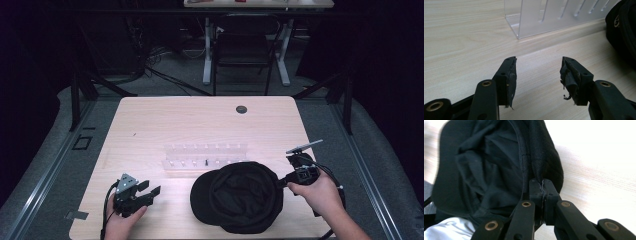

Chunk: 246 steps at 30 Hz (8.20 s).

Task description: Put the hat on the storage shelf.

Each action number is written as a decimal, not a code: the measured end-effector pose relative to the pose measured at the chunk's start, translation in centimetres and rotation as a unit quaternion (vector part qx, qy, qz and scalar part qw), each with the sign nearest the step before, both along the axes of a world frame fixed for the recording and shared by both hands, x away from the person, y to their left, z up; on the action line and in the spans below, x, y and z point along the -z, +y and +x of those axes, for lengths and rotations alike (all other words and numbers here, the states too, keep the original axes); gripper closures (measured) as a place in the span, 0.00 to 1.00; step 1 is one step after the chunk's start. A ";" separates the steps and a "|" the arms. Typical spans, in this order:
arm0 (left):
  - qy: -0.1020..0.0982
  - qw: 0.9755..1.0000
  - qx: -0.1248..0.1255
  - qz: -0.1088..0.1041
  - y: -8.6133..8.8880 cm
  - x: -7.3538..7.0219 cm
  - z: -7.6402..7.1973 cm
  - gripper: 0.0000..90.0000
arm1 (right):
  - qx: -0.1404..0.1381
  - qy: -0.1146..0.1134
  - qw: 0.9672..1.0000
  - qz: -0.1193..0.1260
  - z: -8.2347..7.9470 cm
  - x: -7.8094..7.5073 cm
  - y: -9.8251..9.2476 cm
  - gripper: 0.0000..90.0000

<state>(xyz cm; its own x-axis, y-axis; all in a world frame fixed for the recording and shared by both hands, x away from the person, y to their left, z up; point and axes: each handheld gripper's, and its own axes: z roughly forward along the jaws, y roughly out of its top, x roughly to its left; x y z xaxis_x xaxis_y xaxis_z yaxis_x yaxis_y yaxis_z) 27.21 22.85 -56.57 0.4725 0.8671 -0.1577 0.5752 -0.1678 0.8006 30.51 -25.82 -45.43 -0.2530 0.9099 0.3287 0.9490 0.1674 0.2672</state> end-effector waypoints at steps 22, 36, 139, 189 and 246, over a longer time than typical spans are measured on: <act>0.004 1.000 0.002 0.003 -0.2 0.1 0.1 0.52 | -0.017 0.012 0.995 0.094 -0.5 -4.2 0.8 0.98; 0.004 1.000 0.002 0.002 -0.1 0.1 0.0 0.52 | -0.012 0.021 0.985 0.172 -0.2 -6.6 1.6 0.99; 0.003 1.000 0.008 -0.008 -0.3 0.0 0.1 0.51 | 0.022 -0.126 0.947 0.293 5.9 -15.9 5.9 0.99; -0.058 0.996 0.070 -0.009 -5.2 -4.6 1.0 0.51 | 0.014 -0.128 0.944 0.303 8.6 -14.2 8.7 0.99; -0.098 0.984 0.137 0.063 -13.8 -7.1 2.8 0.88 | 0.005 -0.123 0.936 0.328 8.5 -13.7 9.9 0.98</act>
<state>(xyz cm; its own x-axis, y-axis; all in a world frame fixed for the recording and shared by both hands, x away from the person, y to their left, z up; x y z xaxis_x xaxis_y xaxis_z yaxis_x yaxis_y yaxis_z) 30.05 9.03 -49.45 0.7022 0.7094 0.0598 0.3312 -0.3998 0.8547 39.00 -15.89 -31.73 -0.3879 0.5343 0.7510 0.8456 -0.1179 0.5207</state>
